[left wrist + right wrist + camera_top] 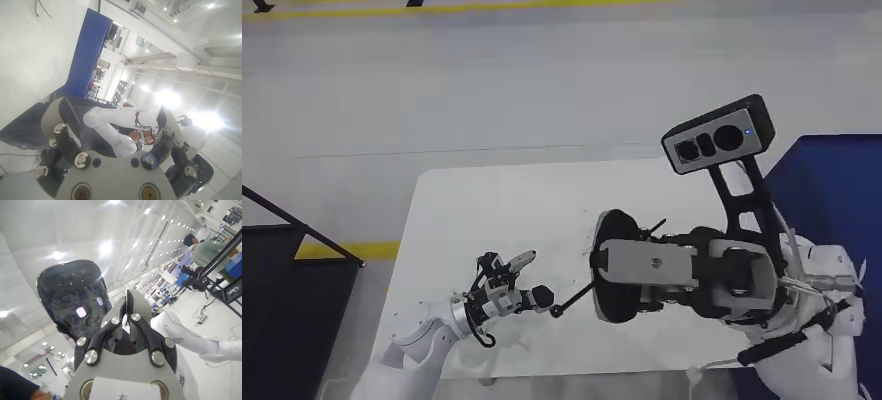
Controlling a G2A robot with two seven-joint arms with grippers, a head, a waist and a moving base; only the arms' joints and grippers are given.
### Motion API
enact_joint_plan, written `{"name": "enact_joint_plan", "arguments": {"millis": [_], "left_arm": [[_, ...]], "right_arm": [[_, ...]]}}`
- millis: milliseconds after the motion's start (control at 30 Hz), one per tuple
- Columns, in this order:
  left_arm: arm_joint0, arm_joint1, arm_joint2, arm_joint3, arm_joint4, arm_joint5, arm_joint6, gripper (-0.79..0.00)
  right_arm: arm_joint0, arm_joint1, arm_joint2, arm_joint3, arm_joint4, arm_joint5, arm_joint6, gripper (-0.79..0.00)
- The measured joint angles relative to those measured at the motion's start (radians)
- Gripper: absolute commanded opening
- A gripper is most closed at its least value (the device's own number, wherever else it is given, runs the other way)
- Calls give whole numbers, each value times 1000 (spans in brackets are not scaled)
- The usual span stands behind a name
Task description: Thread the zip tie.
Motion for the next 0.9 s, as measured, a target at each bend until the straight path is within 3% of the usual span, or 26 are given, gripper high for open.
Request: {"name": "enact_joint_plan", "arguments": {"millis": [200,267,333,400,467,533,600,733,900], "left_arm": [[0,0,0,0,0,0,0,0],[0,0,0,0,0,0,0,0],[0,0,0,0,0,0,0,0],[0,0,0,0,0,0,0,0],[0,0,0,0,0,0,0,0],[0,0,0,0,0,0,0,0],[0,0,0,0,0,0,0,0],[0,0,0,0,0,0,0,0],[0,0,0,0,0,0,0,0]], "right_arm": [[4,-1,3,0,-1,11,25,-785],[66,1,35,0,-108,-101,117,-785],[103,5,50,3,-312,-304,237,-785],[66,3,41,35,-488,-455,286,-785],[-13,5,60,95,-599,-533,245,-785],[-73,12,115,182,-641,-510,164,-785],[-116,20,176,270,-639,-469,155,-785],[-197,45,318,484,-691,-427,289,-785],[-266,67,395,661,-729,-341,442,-785]]}}
